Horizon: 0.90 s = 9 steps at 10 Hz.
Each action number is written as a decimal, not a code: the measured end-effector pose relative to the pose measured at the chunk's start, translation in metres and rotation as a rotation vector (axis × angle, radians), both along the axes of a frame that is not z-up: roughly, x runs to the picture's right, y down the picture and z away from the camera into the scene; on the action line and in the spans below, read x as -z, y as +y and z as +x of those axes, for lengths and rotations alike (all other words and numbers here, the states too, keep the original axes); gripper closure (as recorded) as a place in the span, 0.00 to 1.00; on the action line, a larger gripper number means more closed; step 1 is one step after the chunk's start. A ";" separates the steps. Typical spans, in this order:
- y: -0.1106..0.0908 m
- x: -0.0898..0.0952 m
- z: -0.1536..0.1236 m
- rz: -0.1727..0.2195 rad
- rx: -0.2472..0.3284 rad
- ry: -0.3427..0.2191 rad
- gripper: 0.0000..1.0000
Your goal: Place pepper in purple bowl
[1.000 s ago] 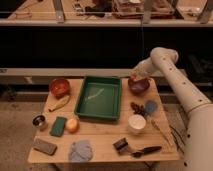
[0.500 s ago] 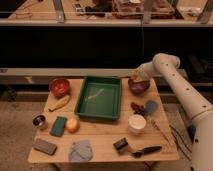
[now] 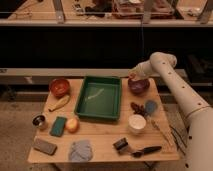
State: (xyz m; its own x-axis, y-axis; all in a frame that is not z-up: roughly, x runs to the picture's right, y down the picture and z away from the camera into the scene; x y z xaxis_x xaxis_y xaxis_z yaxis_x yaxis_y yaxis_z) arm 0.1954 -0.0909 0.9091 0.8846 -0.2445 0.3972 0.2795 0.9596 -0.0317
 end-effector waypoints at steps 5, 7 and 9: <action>0.005 -0.012 0.015 -0.001 -0.019 -0.012 1.00; 0.003 -0.018 0.020 -0.002 -0.022 -0.020 1.00; 0.000 -0.021 0.025 0.001 -0.023 -0.020 1.00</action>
